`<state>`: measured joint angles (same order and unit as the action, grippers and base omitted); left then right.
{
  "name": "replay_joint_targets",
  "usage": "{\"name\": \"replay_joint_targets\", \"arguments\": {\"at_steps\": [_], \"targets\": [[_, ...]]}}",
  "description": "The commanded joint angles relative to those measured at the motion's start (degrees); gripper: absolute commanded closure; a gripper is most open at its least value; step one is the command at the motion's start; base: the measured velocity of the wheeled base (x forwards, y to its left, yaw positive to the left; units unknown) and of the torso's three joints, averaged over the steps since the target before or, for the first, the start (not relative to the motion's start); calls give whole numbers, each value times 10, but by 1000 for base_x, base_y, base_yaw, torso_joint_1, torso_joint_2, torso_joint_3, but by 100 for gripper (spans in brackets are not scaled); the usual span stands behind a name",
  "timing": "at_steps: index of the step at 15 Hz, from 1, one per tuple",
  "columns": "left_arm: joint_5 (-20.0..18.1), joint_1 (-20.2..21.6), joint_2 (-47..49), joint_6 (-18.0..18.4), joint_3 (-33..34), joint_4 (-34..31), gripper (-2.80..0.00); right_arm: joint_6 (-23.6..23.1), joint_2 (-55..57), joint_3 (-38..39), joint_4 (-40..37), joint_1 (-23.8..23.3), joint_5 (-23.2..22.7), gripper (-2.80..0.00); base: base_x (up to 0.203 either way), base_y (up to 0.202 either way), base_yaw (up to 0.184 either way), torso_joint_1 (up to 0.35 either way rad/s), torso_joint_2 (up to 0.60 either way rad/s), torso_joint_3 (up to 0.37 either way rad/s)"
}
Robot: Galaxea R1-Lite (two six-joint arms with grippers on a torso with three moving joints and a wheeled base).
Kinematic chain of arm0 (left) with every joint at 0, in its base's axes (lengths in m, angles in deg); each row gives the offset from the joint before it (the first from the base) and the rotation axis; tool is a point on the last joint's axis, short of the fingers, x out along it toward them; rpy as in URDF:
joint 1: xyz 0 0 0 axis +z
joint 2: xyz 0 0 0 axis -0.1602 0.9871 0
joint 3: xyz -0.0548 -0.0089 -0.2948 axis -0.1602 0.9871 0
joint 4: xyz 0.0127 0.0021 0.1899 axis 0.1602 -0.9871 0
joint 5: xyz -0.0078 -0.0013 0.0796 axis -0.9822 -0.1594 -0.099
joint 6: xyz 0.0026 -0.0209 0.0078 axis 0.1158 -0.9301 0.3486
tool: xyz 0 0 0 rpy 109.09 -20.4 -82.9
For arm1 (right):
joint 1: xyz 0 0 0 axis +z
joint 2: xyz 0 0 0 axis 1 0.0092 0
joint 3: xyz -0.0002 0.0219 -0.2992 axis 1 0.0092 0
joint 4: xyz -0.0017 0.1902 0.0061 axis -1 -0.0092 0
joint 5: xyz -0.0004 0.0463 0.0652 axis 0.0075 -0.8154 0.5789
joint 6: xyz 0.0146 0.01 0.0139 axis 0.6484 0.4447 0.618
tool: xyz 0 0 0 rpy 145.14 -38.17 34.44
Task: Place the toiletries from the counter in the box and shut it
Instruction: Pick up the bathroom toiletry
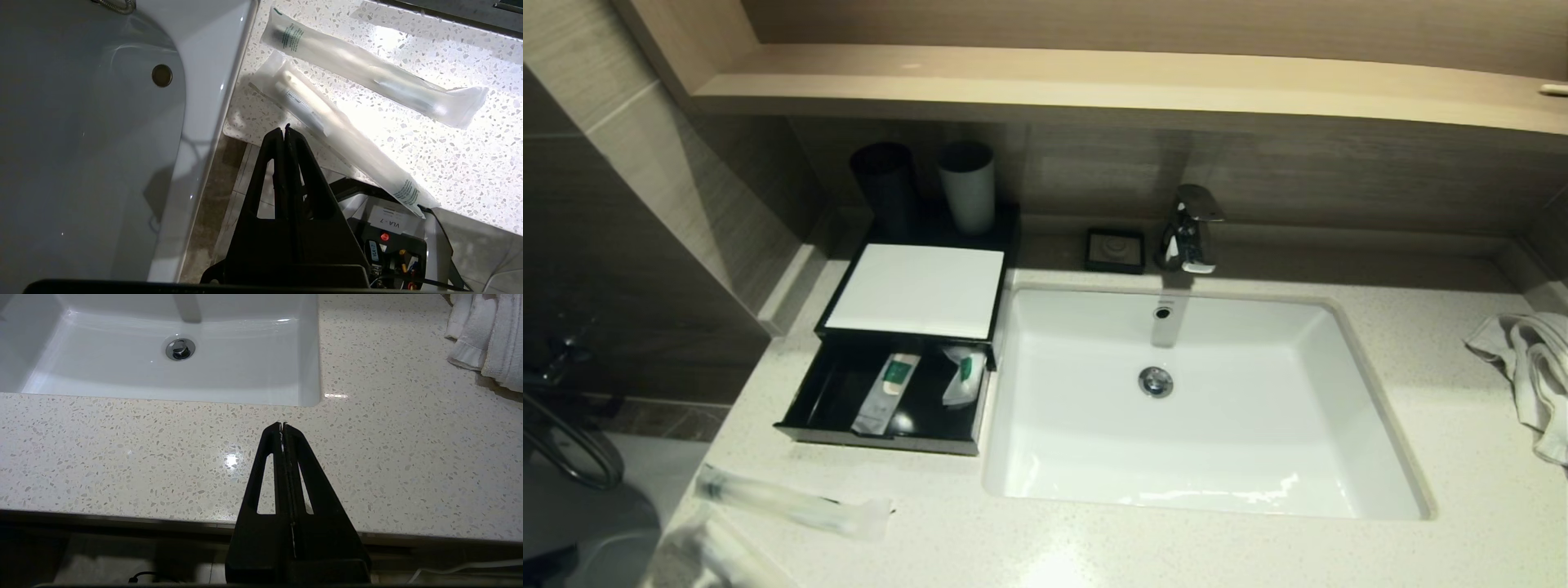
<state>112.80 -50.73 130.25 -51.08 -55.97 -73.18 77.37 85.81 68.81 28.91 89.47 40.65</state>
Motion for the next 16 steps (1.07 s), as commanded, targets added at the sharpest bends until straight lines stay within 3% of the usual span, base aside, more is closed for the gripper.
{"name": "replay_joint_targets", "arguments": {"at_steps": [1, 8, 14, 16], "targets": [[2, 0, 18, -5, 2, 4, 0, 0, 0, 0, 0, 0, 0, 0, 0, 0, 0, 0, 0, 0], [6, -6, 119, -5, -8, 184, 0, 0, 0, 0, 0, 0, 0, 0, 0, 0, 0, 0, 0, 0], [8, -43, 145, -7, -71, 185, 0, 0, 0, 0, 0, 0, 0, 0, 0, 0, 0, 0, 0, 0], [16, -71, 127, -8, -90, 131, 0, 0, 0, 0, 0, -1, 0, 0, 0, 0, 0, 0, 0, 0]]}}
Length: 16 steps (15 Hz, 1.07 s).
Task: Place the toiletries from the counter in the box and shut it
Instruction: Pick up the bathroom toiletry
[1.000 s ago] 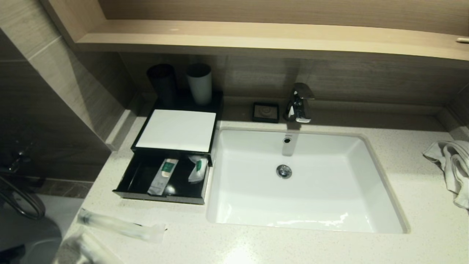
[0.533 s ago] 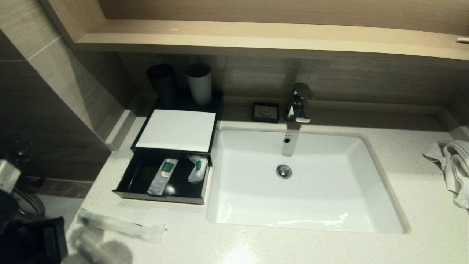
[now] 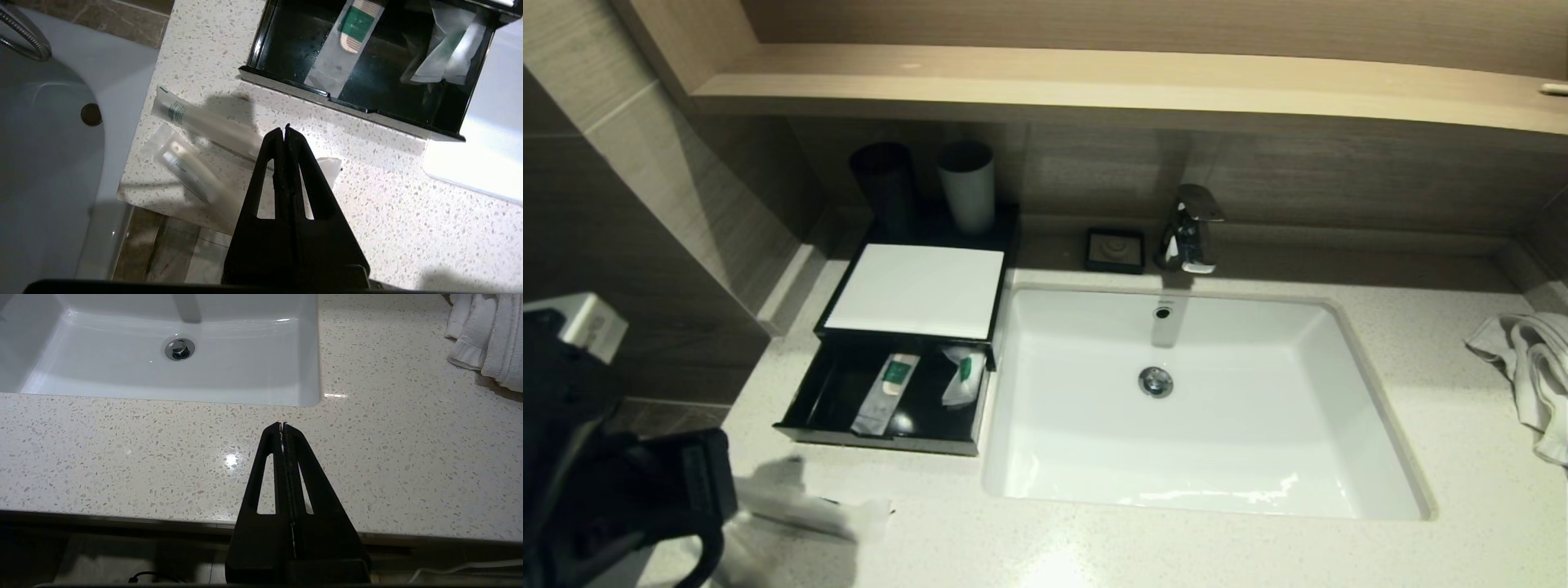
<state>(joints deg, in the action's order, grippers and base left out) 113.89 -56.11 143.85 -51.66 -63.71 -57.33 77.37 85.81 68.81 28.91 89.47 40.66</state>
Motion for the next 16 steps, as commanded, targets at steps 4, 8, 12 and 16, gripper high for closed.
{"name": "replay_joint_targets", "arguments": {"at_steps": [4, 8, 12, 16], "targets": [[82, -79, -37, -58, -4, -96, 0, 0, 0, 0, 0, 0, 0, 0, 0, 0, 0, 0, 0, 0], [122, -129, -63, -139, 27, -160, 0, 0, 0, 0, 0, 0, 0, 0, 0, 0, 0, 0, 0, 0], [95, -123, -78, -146, 44, -153, 0, 0, 0, 0, 0, 0, 0, 0, 0, 0, 0, 0, 0, 0], [-71, -61, -73, -139, 35, -142, 0, 0, 0, 0, 0, 0, 0, 0, 0, 0, 0, 0, 0, 0]]}}
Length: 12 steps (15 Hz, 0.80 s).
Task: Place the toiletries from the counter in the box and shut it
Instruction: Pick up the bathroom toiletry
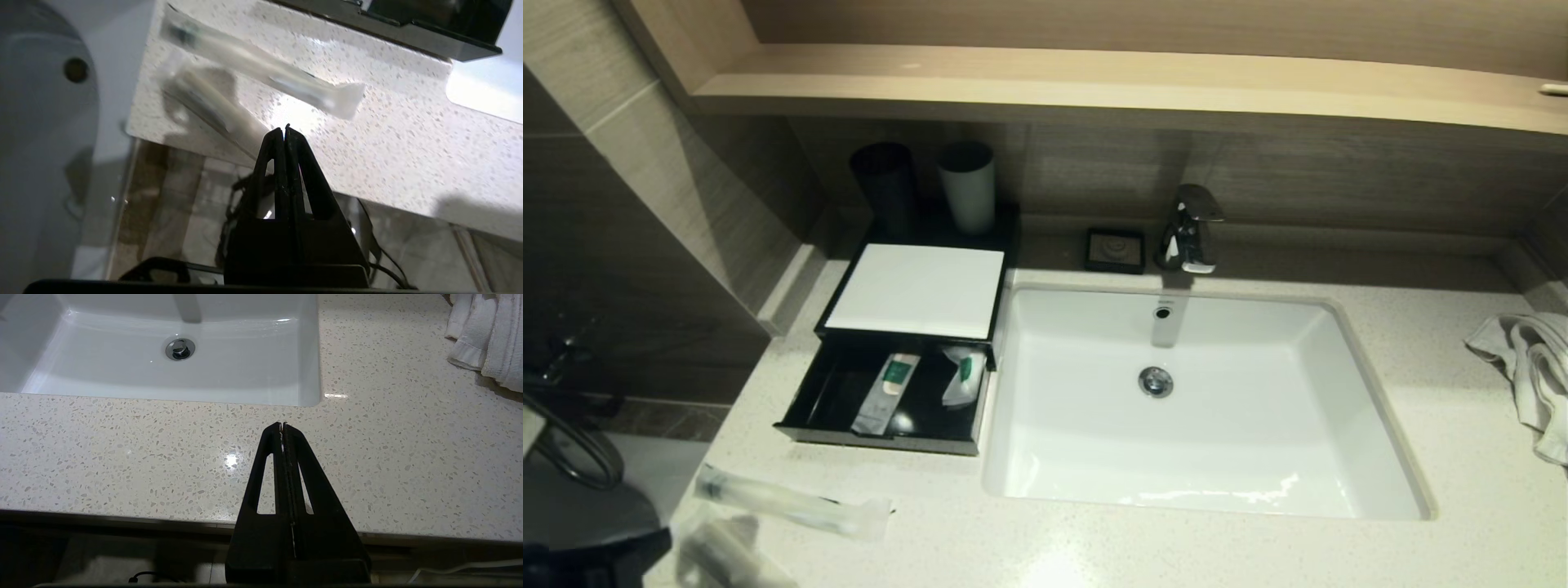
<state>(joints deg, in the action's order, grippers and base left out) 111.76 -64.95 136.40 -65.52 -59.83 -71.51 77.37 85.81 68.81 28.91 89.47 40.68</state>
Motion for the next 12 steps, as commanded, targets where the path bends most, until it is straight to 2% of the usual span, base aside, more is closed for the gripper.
{"name": "replay_joint_targets", "arguments": {"at_steps": [1, 4, 6, 9, 12], "targets": [[-72, 49, 1, 11, -7, 3, 0, 0, 0, 0, 0, 0, 0, 0, 0, 0, 0, 0, 0, 0], [-88, 126, -4, 69, -10, 5, 0, 0, 0, 0, 0, 0, 0, 0, 0, 0, 0, 0, 0, 0], [-118, 177, -13, 101, -9, 6, 0, 0, 0, 0, 0, 0, 0, 0, 0, 0, 0, 0, 0, 0], [-227, 246, -37, 171, 7, 44, 0, 0, 0, 0, 0, -1, 0, 0, 0, 0, 0, 0, 0, 0], [-377, 333, -45, 225, 30, 84, 0, 0, 0, 0, 0, -1, 0, 0, 0, 0, 0, 0, 0, 0]]}}
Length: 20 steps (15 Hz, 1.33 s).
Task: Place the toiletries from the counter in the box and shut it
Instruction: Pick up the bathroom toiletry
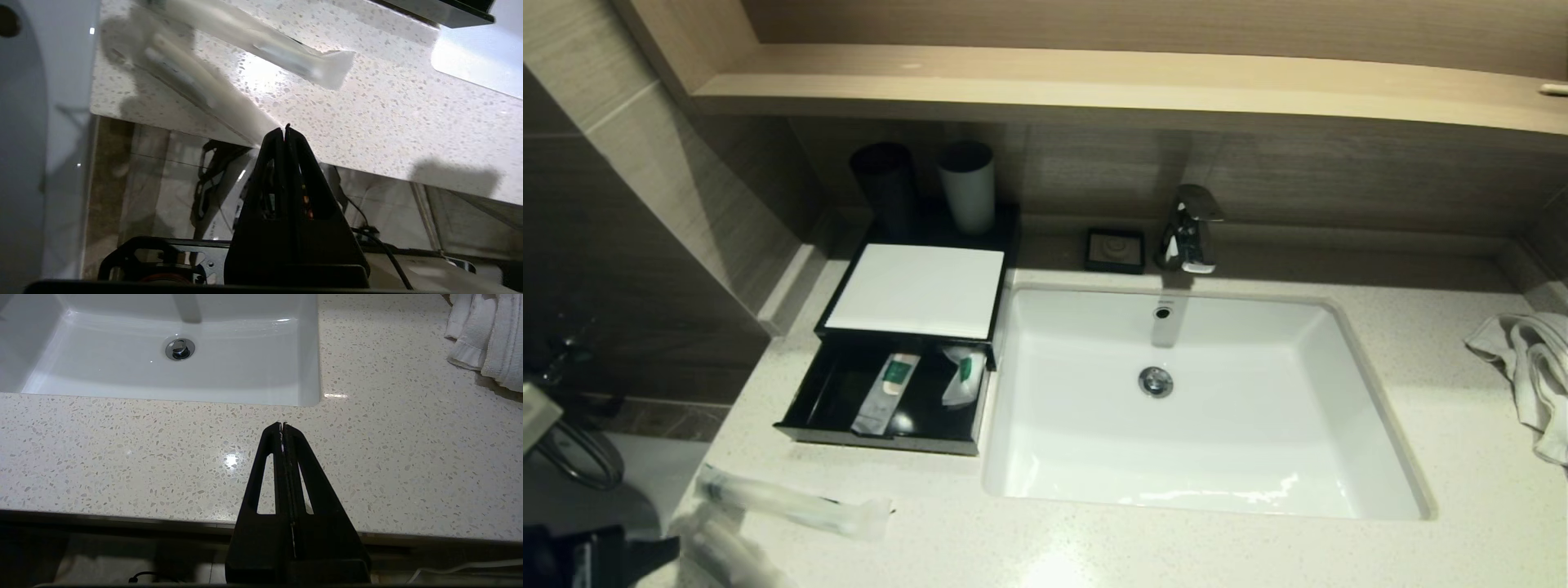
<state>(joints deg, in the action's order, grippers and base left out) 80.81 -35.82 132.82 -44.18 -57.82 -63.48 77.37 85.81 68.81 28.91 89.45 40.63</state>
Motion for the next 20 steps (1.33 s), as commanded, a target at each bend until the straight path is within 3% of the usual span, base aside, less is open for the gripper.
{"name": "replay_joint_targets", "arguments": {"at_steps": [1, 2, 4, 8, 12, 17, 20], "targets": [[-120, 79, -15, 29, 15, 7, 0, 0, 0, 0, 0, 0, 0, 0, 0, 0, 0, 0, 0, 0], [-159, 117, -21, 44, 18, 6, 0, 0, 0, 0, 0, 0, 0, 0, 0, 0, 0, 0, 0, 0], [-197, 180, -35, 64, 32, 5, 0, 0, 0, 0, 0, 0, 0, 0, 0, 0, 0, 0, 0, 0], [-206, 273, -49, 80, 53, -30, 0, 0, 0, 0, 0, 0, 0, 0, 0, 0, 0, 0, 0, 0], [-206, 394, -72, 121, 55, -88, 0, 0, 0, 0, 0, 0, 0, 0, 0, 0, 0, 0, 0, 0], [-189, 397, -66, 118, 56, -123, 0, 0, 0, 0, 0, 0, 0, 0, 0, 0, 0, 0, 0, 0], [-121, 396, -66, 121, 67, -120, 0, 0, 0, 0, 0, 0, 0, 0, 0, 0, 0, 0, 0, 0]]}}
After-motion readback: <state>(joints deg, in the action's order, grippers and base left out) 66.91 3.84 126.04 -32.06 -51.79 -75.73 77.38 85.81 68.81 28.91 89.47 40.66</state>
